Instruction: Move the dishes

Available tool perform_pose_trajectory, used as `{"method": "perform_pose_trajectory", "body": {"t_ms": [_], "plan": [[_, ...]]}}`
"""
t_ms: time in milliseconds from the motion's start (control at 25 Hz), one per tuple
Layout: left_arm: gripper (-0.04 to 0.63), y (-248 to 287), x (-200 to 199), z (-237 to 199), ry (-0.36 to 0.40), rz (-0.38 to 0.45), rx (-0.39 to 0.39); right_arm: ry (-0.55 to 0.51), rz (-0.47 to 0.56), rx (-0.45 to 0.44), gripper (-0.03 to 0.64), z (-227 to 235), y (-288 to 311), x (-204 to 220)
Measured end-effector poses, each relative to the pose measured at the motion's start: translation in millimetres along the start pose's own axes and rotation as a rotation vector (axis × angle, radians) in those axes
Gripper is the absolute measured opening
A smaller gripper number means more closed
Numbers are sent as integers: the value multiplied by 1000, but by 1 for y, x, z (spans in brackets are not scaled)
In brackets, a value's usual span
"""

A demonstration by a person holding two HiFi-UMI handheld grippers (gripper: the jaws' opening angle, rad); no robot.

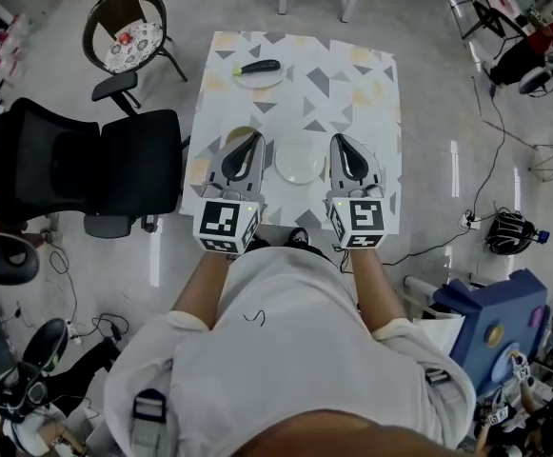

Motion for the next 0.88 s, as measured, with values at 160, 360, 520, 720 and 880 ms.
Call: {"method": "perform_pose_trajectory", "body": {"t_ms": [160, 360, 520, 720, 880], "plan": [[21, 1, 2, 3, 9, -7, 10, 13, 5, -8, -3, 0, 0, 1], [21, 3, 4, 4, 7, -18, 11, 38, 10, -15, -3, 3, -1, 2], [21, 4, 5, 2, 9, -27, 8, 41, 1, -13, -3, 3, 1, 4], [21, 6, 8, 1, 7, -40, 8, 34, -7, -21, -3, 2, 3, 5], [21, 6, 12, 0, 3, -55, 14, 33, -12, -26, -3, 0, 4, 8]]}}
Point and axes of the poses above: the fingertips, and each gripper's own axes: y forward along the fingers, z to its right, x out of its underside, the point moved 8 cm from there along -y, backward along the fingers
